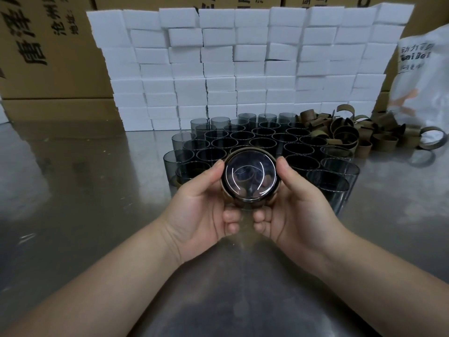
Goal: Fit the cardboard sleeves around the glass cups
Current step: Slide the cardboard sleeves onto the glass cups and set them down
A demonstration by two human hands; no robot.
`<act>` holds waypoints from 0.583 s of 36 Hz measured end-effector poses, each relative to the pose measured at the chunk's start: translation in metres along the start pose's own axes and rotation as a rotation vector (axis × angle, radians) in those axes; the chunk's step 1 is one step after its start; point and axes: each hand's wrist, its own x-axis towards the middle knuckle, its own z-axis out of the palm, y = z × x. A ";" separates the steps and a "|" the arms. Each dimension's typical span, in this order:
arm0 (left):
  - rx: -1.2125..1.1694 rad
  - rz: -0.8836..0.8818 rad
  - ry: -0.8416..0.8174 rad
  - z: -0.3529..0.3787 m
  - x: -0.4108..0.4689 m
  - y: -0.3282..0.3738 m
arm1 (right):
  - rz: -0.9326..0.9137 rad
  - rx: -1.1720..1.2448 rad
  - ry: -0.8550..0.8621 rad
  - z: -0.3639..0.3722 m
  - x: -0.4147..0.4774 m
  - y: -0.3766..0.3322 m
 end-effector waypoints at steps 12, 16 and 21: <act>0.190 0.147 0.101 0.003 -0.001 -0.003 | -0.162 -0.052 0.010 -0.001 0.001 0.006; 0.316 0.293 0.270 0.003 0.001 -0.013 | -0.169 -0.149 0.063 -0.001 0.005 0.009; 0.635 0.475 0.325 0.001 0.000 -0.017 | -0.241 -0.393 -0.001 0.000 -0.002 0.013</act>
